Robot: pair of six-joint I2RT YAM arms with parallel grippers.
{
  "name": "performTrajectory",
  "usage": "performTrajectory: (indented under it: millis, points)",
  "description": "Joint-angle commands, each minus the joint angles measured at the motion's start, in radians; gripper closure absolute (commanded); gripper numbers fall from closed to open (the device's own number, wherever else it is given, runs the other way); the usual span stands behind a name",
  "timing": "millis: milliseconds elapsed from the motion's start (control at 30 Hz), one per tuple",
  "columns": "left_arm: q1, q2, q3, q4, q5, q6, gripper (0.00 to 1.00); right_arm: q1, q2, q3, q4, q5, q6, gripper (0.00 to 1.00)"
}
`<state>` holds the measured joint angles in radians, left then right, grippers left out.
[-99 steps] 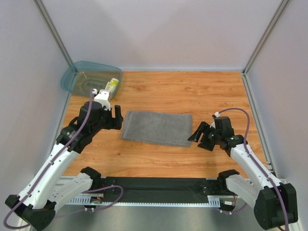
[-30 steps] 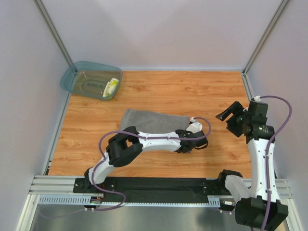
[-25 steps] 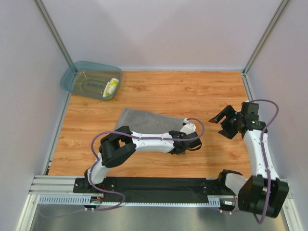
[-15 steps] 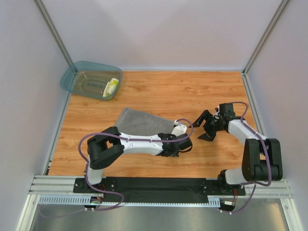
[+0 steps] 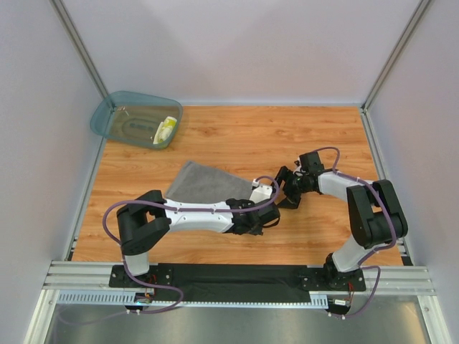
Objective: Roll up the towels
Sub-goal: Roll the towel
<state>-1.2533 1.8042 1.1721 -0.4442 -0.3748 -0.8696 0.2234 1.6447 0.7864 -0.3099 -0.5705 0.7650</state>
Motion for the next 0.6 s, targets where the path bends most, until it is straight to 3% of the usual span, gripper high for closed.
performTrajectory:
  millis: [0,133,167,367,567]
  points:
    - [-0.001,-0.075,-0.017,0.036,0.008,-0.037,1.00,0.007,0.047,0.007,0.054,0.066,0.010,0.37]
    - [-0.001,-0.104,-0.032,0.033,0.008,-0.042,1.00,0.008,0.093,0.013,0.077,0.064,0.007,0.55]
    - [-0.001,-0.111,-0.038,0.030,0.004,-0.042,1.00,0.010,0.099,0.014,0.078,0.066,0.007,0.65]
    - [-0.001,-0.147,-0.072,0.030,-0.013,-0.048,1.00,0.010,0.138,0.056,0.055,0.083,-0.016,0.99]
    - [-0.001,-0.172,-0.114,0.042,0.004,-0.052,1.00,0.011,0.119,0.129,-0.078,0.188,-0.079,0.98]
